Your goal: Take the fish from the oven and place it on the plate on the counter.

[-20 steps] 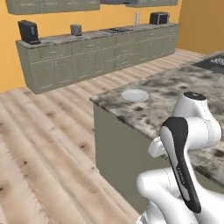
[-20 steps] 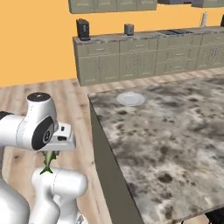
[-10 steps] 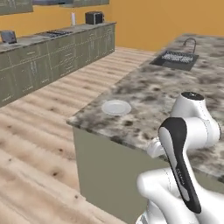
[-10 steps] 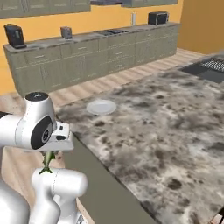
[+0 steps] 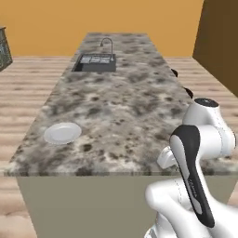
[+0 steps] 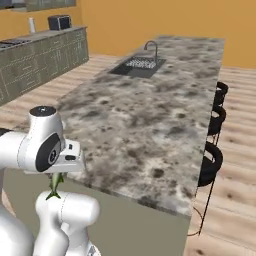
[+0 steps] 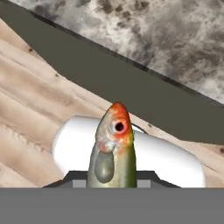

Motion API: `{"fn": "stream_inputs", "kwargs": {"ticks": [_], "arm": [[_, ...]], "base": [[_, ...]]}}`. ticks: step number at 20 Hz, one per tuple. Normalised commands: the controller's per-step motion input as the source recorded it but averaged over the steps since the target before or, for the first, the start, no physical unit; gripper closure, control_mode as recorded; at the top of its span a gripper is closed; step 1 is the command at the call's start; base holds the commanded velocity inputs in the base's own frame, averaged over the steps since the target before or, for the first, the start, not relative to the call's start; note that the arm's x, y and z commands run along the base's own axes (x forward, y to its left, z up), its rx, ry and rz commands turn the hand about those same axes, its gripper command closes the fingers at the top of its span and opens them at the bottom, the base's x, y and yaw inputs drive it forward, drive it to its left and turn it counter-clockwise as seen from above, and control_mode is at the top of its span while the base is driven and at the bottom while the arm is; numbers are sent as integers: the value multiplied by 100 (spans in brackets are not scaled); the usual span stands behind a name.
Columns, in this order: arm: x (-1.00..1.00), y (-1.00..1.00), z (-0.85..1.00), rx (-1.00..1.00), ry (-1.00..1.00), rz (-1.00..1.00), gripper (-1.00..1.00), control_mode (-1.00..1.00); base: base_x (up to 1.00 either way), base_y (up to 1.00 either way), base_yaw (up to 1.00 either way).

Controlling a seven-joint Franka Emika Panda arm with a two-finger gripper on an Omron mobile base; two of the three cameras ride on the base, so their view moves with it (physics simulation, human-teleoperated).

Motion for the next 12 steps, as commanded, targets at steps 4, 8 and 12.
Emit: {"fn": "stream_inputs", "kwargs": {"ticks": [4,8,12], "arm": [[0,0,0,0,0,0,100,100],[0,0,0,0,0,0,100,100],[0,0,0,0,0,0,100,100]], "base": [[37,82,-67],[34,88,-66],[0,97,-30]]}}
